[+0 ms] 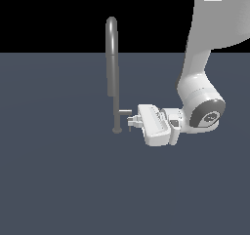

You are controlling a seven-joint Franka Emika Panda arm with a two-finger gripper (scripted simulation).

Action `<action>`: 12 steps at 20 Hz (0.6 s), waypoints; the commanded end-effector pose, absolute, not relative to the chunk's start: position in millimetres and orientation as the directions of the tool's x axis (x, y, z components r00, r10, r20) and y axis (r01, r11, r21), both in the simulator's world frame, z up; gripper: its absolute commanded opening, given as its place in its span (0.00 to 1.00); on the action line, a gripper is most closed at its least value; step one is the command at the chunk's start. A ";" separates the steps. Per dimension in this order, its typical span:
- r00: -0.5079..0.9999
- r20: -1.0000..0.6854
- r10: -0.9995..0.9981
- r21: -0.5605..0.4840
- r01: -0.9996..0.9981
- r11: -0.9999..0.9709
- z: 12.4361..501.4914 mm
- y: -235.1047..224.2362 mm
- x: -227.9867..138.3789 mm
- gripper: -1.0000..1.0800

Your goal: Turn on the faucet by rotating a designated handle.

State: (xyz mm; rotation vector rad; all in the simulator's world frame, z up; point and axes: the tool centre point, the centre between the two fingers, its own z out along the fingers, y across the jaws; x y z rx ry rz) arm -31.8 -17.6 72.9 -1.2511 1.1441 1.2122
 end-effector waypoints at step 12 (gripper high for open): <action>0.000 -1.000 0.000 0.000 -1.000 -0.029 28.1 -17.0 -15.2 0.00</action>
